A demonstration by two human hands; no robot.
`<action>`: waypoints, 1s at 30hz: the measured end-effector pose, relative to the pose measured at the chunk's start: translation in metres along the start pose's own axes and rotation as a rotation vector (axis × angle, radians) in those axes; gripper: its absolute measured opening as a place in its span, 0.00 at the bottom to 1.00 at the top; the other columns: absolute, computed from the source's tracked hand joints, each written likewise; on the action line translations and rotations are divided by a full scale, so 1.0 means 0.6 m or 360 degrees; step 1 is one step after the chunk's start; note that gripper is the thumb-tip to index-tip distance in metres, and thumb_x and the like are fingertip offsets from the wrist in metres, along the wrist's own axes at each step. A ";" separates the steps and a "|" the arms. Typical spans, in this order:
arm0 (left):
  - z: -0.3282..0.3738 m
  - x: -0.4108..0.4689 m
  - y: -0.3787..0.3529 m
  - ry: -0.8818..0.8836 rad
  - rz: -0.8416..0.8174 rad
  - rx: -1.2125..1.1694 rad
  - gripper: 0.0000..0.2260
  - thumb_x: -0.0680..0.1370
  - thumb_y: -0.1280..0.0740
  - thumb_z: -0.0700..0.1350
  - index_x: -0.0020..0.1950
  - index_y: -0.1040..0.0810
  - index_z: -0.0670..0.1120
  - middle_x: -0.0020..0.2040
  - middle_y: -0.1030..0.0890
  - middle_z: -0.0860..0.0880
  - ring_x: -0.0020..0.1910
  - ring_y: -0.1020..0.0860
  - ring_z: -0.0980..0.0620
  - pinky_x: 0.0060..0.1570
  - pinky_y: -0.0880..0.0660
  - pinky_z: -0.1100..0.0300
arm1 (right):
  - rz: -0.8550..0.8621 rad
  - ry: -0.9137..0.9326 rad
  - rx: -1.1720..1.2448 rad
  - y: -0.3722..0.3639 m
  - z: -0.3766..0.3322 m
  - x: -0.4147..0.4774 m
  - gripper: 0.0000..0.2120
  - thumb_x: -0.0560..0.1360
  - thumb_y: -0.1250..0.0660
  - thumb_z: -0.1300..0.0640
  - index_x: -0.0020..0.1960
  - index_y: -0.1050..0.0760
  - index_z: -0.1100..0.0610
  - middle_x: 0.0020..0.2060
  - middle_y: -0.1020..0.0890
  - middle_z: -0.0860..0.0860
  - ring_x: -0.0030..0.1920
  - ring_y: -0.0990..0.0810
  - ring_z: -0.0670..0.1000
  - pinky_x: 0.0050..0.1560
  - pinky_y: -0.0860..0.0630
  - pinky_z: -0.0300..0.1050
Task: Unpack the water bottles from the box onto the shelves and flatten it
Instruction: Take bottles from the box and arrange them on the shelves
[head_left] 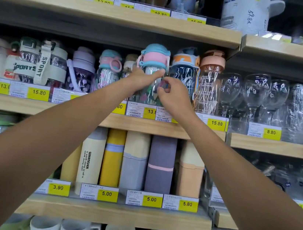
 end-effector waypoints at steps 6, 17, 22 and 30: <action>-0.013 -0.010 -0.010 0.0038 -0.0240 -0.0162 0.38 0.73 0.38 0.67 0.70 0.34 0.38 0.62 0.24 0.38 0.52 0.21 0.39 0.59 0.25 0.51 | 0.0067 0.0045 -0.0019 -0.004 -0.005 -0.005 0.12 0.75 0.40 0.60 0.55 0.24 0.62 0.51 0.24 0.56 0.47 0.22 0.56 0.53 0.25 0.54; -0.011 -0.014 0.001 -0.0071 0.0088 0.0052 0.35 0.71 0.35 0.66 0.66 0.31 0.41 0.57 0.22 0.46 0.55 0.23 0.46 0.47 0.27 0.60 | 0.0028 -0.0132 0.0126 -0.006 -0.004 -0.020 0.10 0.74 0.39 0.62 0.54 0.23 0.58 0.47 0.21 0.53 0.48 0.21 0.56 0.51 0.23 0.53; -0.016 -0.022 0.001 -0.0003 -0.0087 0.0076 0.44 0.72 0.37 0.67 0.74 0.43 0.36 0.66 0.27 0.38 0.66 0.28 0.41 0.65 0.30 0.49 | -0.0014 -0.0155 0.0060 -0.004 -0.005 -0.025 0.12 0.75 0.39 0.62 0.56 0.23 0.62 0.52 0.19 0.59 0.51 0.21 0.58 0.54 0.25 0.53; -0.010 -0.058 0.014 -0.0182 -0.0023 0.0089 0.19 0.73 0.31 0.57 0.55 0.26 0.44 0.44 0.20 0.47 0.39 0.21 0.51 0.41 0.24 0.62 | 0.0026 -0.0214 0.0077 0.001 -0.004 -0.032 0.12 0.76 0.40 0.63 0.57 0.23 0.63 0.51 0.19 0.57 0.48 0.24 0.52 0.48 0.31 0.40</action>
Point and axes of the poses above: each hand's wrist, its own x-axis towards the middle knuckle, its own y-axis out of the back of the hand, z = x × y, the point moved 5 cm from there along x, towards the middle knuckle
